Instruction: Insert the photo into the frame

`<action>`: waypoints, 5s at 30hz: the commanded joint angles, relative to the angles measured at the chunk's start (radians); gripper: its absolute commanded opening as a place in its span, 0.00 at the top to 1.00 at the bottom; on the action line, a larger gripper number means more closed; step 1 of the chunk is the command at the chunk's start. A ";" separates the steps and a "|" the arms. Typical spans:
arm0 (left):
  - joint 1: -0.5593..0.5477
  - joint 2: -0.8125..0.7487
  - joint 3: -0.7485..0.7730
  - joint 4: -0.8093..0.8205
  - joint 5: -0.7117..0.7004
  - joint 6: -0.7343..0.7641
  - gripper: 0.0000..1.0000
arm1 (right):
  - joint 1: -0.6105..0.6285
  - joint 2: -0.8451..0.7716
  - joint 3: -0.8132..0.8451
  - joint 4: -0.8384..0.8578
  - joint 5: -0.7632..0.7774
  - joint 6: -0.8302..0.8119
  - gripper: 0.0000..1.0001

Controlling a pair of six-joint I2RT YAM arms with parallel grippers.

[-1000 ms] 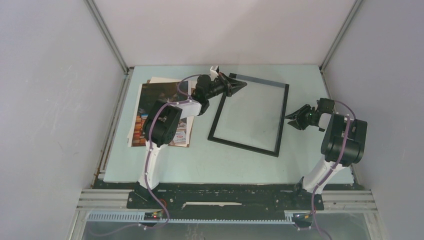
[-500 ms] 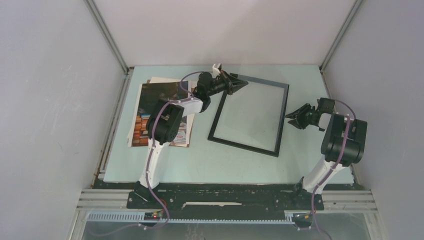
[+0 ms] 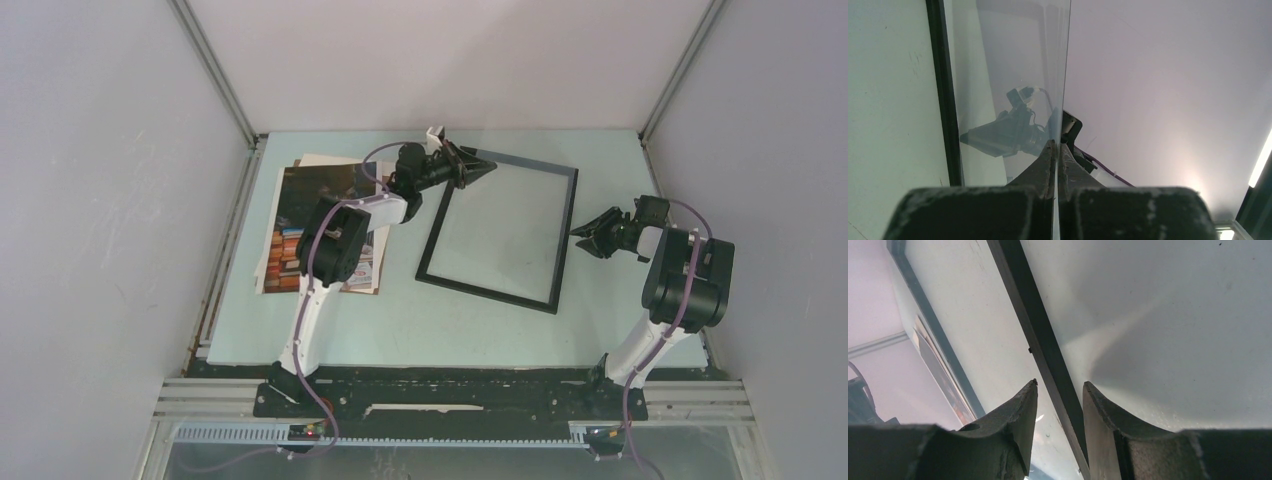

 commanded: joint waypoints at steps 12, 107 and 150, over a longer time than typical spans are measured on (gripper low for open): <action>0.026 0.026 0.066 0.012 0.039 0.022 1.00 | 0.002 0.009 -0.002 0.054 -0.005 0.010 0.54; 0.016 0.068 -0.120 0.349 -0.059 -0.193 1.00 | 0.027 0.016 -0.002 0.037 0.055 0.004 0.52; 0.069 -0.004 -0.021 -0.238 0.006 0.407 0.83 | 0.148 -0.201 -0.125 -0.151 0.058 -0.127 0.43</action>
